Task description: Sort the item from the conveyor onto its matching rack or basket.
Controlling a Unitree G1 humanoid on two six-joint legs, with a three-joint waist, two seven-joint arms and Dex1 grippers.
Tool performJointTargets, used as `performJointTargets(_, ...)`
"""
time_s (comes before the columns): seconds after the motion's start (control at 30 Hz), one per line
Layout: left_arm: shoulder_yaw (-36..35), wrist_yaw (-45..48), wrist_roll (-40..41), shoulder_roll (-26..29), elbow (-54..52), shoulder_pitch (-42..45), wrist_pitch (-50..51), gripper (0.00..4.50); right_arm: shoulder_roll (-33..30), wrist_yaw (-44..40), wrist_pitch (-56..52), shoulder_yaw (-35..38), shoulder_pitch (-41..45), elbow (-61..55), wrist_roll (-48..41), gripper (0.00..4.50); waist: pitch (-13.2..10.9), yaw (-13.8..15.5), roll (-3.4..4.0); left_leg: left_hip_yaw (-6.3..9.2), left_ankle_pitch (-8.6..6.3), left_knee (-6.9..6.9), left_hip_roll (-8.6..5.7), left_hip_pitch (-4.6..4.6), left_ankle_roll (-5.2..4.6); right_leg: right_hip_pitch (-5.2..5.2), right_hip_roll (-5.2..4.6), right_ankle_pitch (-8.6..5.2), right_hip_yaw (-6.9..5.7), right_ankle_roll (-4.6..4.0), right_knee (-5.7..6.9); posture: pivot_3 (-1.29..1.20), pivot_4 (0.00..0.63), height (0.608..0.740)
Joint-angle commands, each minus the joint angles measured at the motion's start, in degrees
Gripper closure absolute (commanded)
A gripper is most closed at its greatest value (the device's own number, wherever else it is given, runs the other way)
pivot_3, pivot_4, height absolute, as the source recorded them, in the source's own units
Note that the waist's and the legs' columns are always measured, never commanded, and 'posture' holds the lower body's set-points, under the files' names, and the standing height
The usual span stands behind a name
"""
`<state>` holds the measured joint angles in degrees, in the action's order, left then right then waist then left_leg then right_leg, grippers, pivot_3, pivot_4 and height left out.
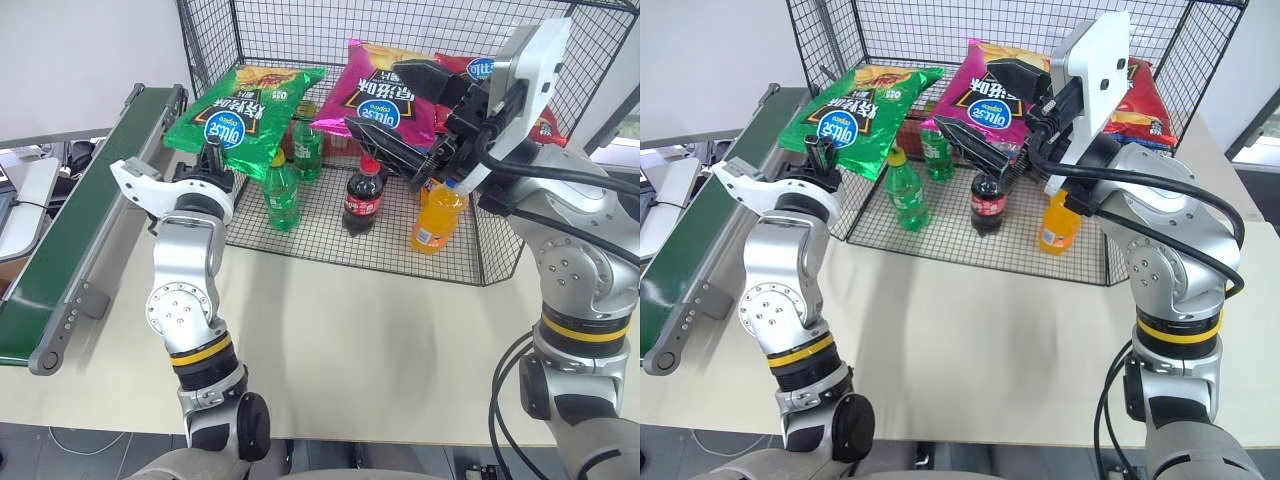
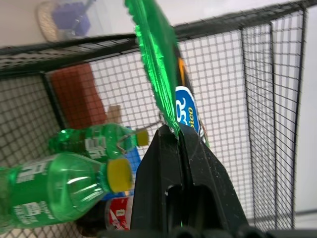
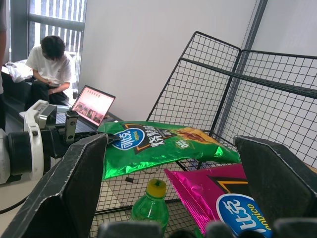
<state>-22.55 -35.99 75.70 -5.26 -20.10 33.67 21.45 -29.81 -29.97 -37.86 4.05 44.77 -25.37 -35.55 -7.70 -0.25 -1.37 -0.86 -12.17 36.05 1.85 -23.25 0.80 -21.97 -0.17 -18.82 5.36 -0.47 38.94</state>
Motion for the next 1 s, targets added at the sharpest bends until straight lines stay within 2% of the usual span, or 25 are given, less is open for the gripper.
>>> performJointTargets(0.03, 2.3, 0.6, 0.1, -0.1, -1.5, 1.2, -0.7, 4.49, -0.3, -0.2, 1.5, 0.9, 2.0, -1.6, 0.1, 0.0, 0.0, 0.0, 0.0, 0.0, 0.0, 0.0, 0.0, 0.0, 0.0, 0.0, 0.0, 0.0, 0.0, 0.0, 0.0, 0.0, 0.15, 0.74)
performJointTargets(0.27, 3.9, 6.0, -3.0, 0.0, 5.6, 6.7, -1.4, 4.49, -0.2, -0.1, 1.4, 0.8, 2.4, -1.6, 0.3, 0.0, 0.0, 0.3, 0.0, -0.01, 0.01, 0.01, -0.03, -0.01, 0.01, 0.01, 0.1, 0.0, 0.04, 0.0, -0.04, 0.0, 0.15, 0.74)
performJointTargets(0.63, 3.6, 5.7, -13.9, -3.2, 16.1, 15.0, -10.2, 4.49, -1.5, 2.7, -0.7, -0.1, 1.5, -2.3, 3.9, 0.0, 0.0, 0.3, 0.0, -0.05, 0.01, 0.0, 0.0, -0.02, 0.01, 0.01, 0.2, 0.0, 0.17, 0.0, -0.08, 0.0, 0.15, 0.74)
performJointTargets(1.0, 5.2, 6.3, -15.3, -7.2, 21.2, 18.5, -15.4, 4.49, -1.6, 3.9, -1.5, 0.1, 0.2, -3.3, 4.7, 0.0, 0.0, 0.3, 0.0, -0.06, 0.01, 0.0, 0.02, -0.01, 0.01, 0.01, 0.22, 0.0, 0.18, 0.0, -0.07, 0.0, 0.15, 0.74)
